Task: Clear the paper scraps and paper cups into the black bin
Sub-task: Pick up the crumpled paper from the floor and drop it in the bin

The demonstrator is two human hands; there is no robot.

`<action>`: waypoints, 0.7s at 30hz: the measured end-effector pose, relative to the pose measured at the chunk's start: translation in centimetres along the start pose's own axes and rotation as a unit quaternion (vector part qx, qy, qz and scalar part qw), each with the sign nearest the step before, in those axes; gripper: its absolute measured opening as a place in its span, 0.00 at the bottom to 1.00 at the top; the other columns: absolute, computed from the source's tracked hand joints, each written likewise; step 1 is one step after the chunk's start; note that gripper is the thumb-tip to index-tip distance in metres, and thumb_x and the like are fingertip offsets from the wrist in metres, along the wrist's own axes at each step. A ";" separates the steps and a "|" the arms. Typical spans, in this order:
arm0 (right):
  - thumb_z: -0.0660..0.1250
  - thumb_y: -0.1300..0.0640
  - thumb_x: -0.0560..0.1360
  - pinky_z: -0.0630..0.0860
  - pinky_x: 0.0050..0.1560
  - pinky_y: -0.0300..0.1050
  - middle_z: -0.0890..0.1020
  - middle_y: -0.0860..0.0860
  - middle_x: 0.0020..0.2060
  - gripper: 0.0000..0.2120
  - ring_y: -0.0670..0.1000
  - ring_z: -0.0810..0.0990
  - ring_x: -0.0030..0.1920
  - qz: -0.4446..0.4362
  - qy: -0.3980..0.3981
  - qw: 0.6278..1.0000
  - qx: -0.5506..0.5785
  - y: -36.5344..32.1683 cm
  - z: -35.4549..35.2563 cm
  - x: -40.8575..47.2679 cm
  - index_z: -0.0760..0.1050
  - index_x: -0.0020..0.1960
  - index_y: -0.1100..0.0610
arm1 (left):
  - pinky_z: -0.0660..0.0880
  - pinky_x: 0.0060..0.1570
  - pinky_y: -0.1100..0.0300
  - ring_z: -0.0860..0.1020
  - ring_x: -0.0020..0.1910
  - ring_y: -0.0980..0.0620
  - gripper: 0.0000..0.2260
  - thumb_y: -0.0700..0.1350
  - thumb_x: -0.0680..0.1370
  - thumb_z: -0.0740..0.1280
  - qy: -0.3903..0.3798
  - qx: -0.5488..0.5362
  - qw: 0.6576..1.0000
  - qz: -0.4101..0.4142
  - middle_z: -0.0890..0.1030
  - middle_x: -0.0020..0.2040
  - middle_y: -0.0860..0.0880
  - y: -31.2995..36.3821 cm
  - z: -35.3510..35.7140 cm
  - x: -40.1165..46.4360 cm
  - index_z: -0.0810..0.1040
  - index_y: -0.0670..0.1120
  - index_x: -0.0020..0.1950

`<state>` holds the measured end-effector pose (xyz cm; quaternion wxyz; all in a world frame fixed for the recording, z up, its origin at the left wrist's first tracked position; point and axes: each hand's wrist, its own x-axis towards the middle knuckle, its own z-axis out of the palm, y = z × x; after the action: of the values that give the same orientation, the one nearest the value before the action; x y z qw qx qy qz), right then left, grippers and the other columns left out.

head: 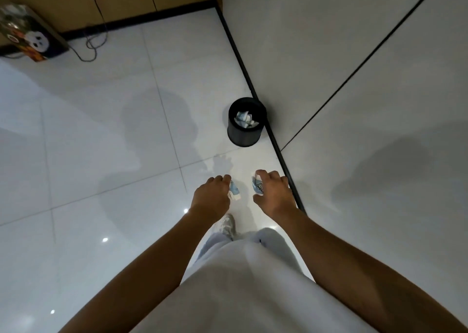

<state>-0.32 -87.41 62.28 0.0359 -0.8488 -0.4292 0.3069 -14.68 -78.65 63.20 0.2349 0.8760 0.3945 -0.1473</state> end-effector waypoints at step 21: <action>0.69 0.56 0.75 0.72 0.60 0.52 0.68 0.55 0.68 0.30 0.59 0.65 0.67 -0.061 -0.093 0.992 -0.052 -1.5 -14.6 37.3 0.62 0.73 0.49 | 0.71 0.49 0.58 0.75 0.54 0.47 0.21 0.41 0.76 0.64 -0.029 0.029 0.999 -0.030 0.76 0.57 0.46 0.2 -11.3 34.5 0.66 0.45 0.68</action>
<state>23.22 -55.50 56.32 -0.0295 -0.7898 -0.4966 0.3588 8.56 -51.36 57.49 0.2161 0.8656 0.4093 -0.1911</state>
